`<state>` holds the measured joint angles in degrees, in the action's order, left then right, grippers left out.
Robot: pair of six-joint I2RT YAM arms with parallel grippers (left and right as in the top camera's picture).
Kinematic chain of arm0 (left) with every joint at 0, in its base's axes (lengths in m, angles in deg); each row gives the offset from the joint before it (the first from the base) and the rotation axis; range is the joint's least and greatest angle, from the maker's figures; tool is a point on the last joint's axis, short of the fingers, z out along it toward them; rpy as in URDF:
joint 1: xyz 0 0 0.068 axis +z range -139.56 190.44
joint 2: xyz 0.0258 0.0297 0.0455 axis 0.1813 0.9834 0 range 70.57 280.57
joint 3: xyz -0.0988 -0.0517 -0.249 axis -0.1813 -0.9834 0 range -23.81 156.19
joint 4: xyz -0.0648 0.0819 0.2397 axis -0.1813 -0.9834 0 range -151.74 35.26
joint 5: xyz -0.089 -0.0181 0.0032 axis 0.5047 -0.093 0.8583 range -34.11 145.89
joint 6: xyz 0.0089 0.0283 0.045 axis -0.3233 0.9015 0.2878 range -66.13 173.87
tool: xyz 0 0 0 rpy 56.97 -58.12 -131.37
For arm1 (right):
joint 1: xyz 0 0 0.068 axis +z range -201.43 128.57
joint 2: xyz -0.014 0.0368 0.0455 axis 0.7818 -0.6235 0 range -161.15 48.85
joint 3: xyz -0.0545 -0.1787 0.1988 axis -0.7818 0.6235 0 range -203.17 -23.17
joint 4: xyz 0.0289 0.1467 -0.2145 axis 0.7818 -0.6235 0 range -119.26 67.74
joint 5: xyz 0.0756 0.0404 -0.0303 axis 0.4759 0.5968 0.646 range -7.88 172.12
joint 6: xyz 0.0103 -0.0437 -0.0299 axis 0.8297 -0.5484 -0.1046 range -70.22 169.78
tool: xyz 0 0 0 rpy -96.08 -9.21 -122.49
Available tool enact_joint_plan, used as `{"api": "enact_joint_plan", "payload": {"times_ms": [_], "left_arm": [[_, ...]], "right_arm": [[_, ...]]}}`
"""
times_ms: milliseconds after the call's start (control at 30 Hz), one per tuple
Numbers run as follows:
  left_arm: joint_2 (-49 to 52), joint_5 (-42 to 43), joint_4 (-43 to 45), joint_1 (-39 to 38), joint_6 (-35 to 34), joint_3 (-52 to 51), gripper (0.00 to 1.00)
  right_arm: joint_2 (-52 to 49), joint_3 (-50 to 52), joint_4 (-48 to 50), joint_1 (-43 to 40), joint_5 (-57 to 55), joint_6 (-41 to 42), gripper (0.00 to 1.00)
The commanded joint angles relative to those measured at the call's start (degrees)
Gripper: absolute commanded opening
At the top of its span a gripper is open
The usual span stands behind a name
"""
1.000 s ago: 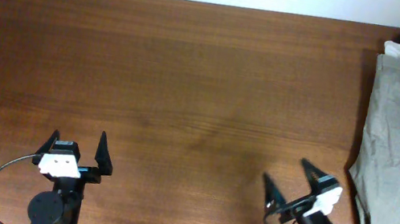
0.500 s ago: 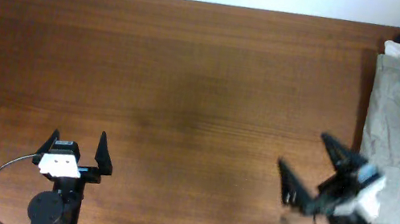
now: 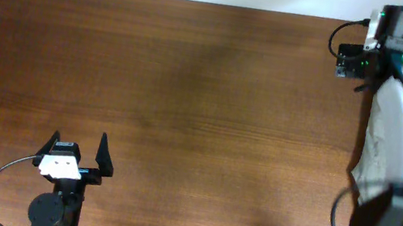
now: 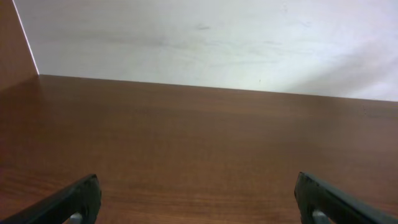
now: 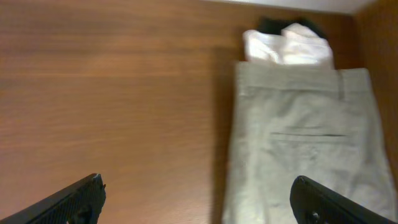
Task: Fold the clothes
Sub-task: 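Reach the right gripper to the khaki shorts at the right edge and grasp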
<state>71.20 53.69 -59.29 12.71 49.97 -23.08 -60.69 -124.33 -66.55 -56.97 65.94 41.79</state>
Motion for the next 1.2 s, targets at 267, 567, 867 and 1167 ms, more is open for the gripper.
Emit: {"api": "enact_joint_plan", "payload": {"times_ms": [267,567,867,1167], "left_arm": [[-0.3,-0.4,0.0,-0.1,0.9,-0.2,0.99],[-0.3,-0.4,0.0,-0.1,0.9,-0.2,0.99],[-0.3,-0.4,0.0,-0.1,0.9,-0.2,0.99],[-0.3,-0.4,0.0,-0.1,0.9,-0.2,0.99]], "right_arm": [[-24.7,-2.7,13.8,-8.4,-11.5,-0.2,0.91],[-25.5,-2.7,16.7,-9.1,-10.8,2.7,0.58],[-22.8,-3.0,14.0,-9.1,-10.3,5.5,0.19],[-12.6,-3.1,10.1,-9.1,-9.9,7.0,0.04]]}}
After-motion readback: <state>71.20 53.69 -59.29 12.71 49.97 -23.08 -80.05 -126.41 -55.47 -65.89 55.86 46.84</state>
